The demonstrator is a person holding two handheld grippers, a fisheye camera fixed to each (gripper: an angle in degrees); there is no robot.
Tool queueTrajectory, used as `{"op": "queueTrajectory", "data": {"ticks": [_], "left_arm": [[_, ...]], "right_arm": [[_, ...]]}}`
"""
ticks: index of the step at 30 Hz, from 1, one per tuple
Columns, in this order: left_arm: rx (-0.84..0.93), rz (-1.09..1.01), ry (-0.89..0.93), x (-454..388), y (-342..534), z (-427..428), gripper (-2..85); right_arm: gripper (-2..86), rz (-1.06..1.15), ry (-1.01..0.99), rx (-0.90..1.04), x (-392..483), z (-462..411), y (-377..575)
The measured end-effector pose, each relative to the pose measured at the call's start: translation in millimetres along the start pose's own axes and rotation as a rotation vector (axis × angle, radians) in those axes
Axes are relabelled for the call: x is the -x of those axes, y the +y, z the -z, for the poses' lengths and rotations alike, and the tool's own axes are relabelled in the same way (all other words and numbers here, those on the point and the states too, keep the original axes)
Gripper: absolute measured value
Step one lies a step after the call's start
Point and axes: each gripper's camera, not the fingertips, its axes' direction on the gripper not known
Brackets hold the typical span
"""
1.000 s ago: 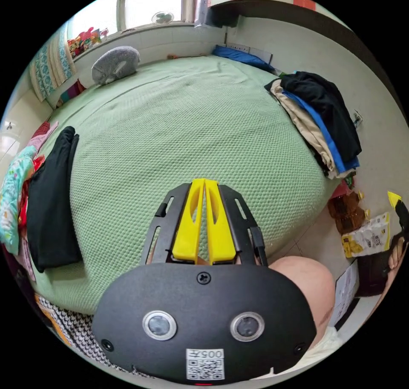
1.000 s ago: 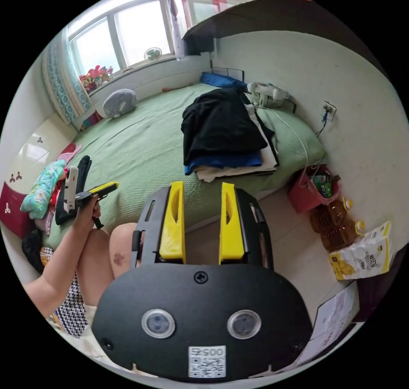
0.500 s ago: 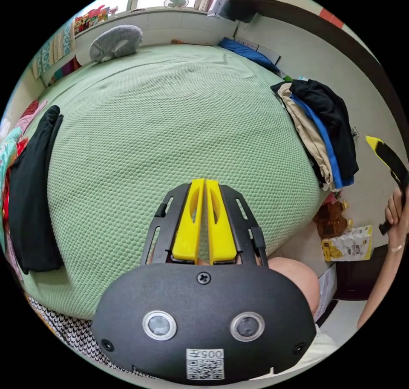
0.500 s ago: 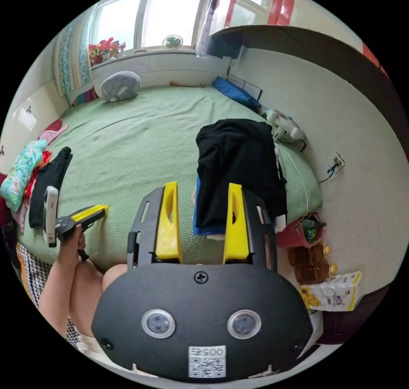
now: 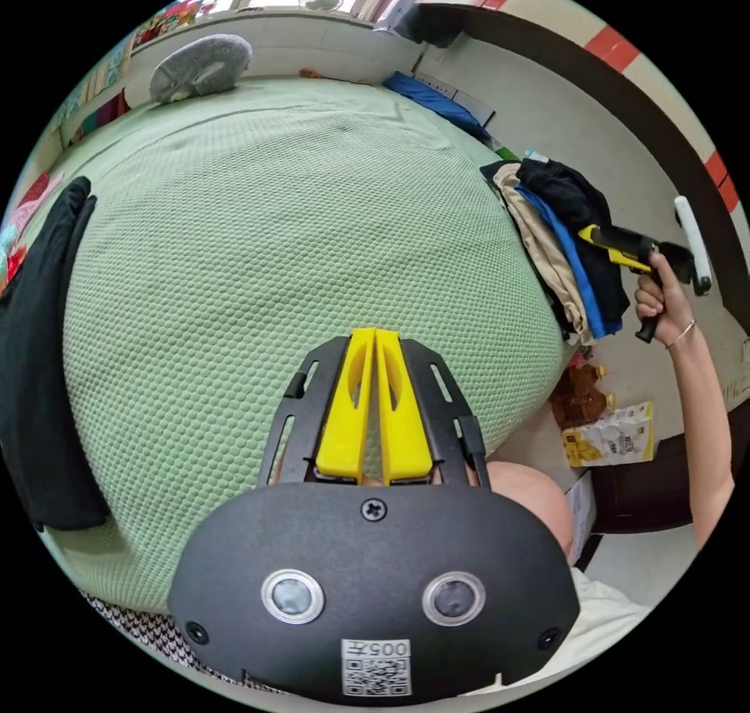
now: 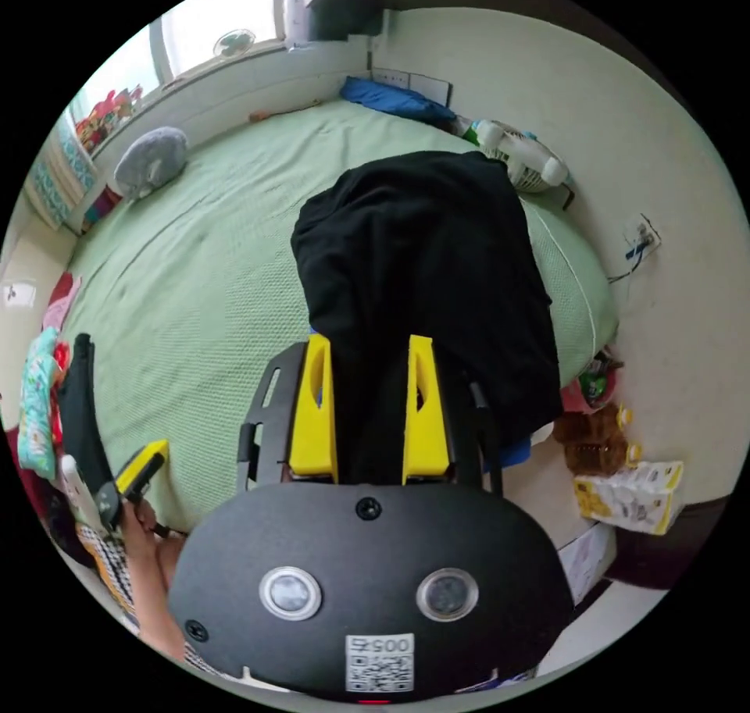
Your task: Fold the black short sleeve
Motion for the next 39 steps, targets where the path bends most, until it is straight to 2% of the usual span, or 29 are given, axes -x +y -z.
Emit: {"op": "queueTrajectory", "data": {"ticks": [6, 9, 14, 17, 23, 28, 35, 39], "left_arm": [[0.002, 0.003, -0.011, 7.9, 3.3, -6.4, -0.6], [0.002, -0.003, -0.013, 12.0, 5.5, -7.7, -0.6], [-0.003, -0.008, -0.010, 23.0, 12.2, -5.5, -0.5], [-0.014, 0.022, -0.070, 34.0, 17.8, -1.3, -0.5], [-0.040, 0.079, -0.050, 71.1, 29.4, 9.9, -0.6], [-0.073, 0.120, 0.092, 107.5, 38.0, 18.2, -0.6], [-0.096, 0.132, 0.137, 132.6, 50.0, 30.9, -0.7], [-0.149, 0.192, 0.137, 150.6, 61.1, 48.5, -0.7]], "right_arm": [[6.8, 0.025, -0.101, 0.036, -28.4, -3.0, -19.5], [6.5, 0.125, -0.083, 0.059, -28.9, -8.0, -29.1], [6.4, 0.157, -0.075, 0.169, -36.4, -9.1, -56.0], [6.2, 0.119, -0.103, 0.194, -48.6, -10.8, -67.5], [4.5, 0.061, -0.150, 0.154, -69.6, -3.8, -73.2], [0.2, 0.100, -0.173, 0.078, -89.3, 28.9, -75.1], [-0.6, 0.179, -0.218, -0.022, -75.8, 73.8, -84.5], [-0.5, 0.292, -0.433, -0.010, -39.0, 79.7, -83.6]]}}
